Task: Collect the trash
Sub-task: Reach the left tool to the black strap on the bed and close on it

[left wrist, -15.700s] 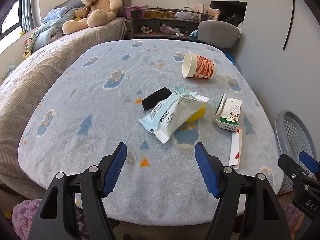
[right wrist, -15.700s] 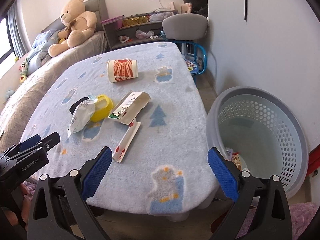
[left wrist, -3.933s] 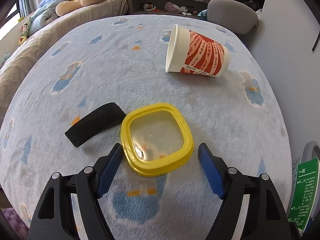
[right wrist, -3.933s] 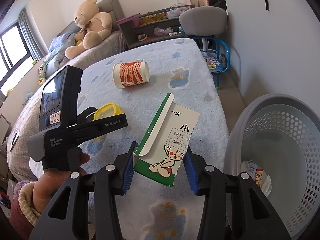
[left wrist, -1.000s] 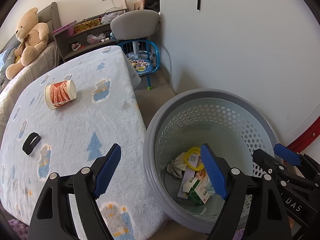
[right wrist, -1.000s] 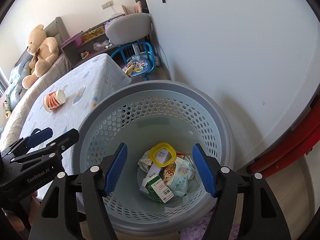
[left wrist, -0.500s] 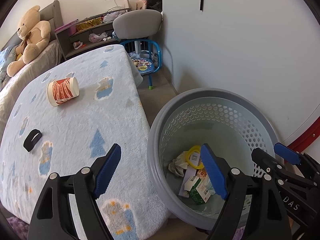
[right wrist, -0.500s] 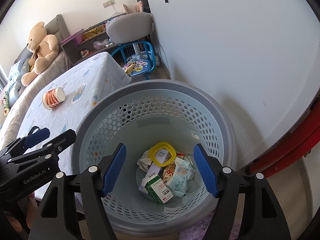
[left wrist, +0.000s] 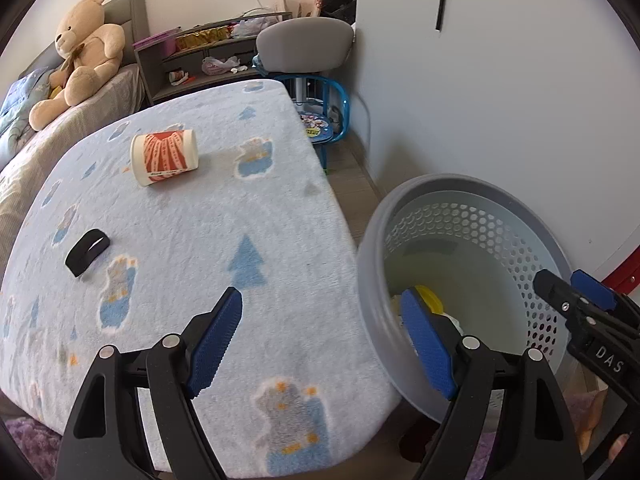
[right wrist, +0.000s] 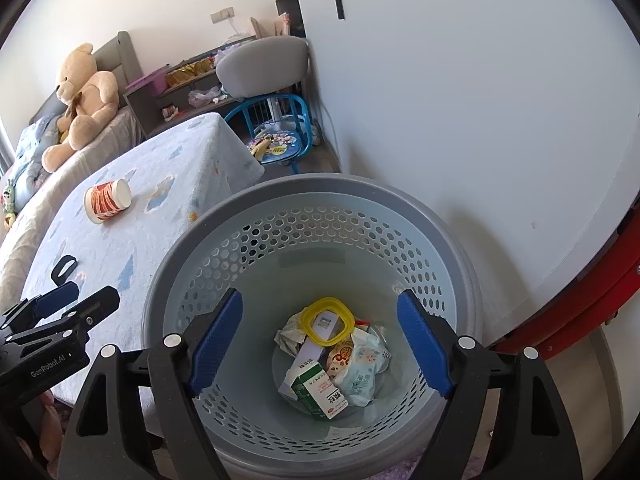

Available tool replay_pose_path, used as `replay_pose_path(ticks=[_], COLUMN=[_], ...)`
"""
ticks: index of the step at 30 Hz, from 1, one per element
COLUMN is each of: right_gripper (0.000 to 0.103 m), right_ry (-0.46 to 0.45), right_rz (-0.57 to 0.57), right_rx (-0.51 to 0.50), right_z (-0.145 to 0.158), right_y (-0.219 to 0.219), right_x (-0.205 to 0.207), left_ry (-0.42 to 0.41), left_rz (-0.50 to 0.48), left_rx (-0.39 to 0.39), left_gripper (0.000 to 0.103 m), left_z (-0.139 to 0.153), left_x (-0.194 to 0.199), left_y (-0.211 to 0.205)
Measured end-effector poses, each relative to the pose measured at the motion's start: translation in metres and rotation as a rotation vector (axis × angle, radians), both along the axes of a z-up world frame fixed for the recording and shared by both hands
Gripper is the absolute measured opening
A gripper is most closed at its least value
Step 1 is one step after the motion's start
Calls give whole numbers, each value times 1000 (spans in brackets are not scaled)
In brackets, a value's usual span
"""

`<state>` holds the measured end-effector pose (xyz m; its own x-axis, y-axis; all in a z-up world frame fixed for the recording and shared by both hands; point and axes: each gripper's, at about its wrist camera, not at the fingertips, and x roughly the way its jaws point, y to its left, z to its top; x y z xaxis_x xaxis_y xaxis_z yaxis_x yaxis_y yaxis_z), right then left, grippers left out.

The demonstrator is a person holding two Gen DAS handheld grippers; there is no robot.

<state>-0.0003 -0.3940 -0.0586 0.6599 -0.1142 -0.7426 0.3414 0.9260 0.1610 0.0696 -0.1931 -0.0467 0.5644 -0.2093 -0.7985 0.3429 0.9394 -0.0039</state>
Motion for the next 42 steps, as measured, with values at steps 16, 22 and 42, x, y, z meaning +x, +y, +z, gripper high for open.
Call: replay_pose_path(ticks=[16,22,42], right_gripper=[78,79,79], right_ry=[14,17,40], right_rz=[74,76,96], right_rx=[-16,26,48], right_z=[-3,-5,-12], right_y=[42,47,55], right_x=[34,48,62], left_ry=[-53,-25,-14], left_rz=[274,335,361], left_rx=[82,63,70], left_gripper=[78,78,78], left_z=[-15,-20,-52], left_x=[55,81,146], left_y=[163,213,221])
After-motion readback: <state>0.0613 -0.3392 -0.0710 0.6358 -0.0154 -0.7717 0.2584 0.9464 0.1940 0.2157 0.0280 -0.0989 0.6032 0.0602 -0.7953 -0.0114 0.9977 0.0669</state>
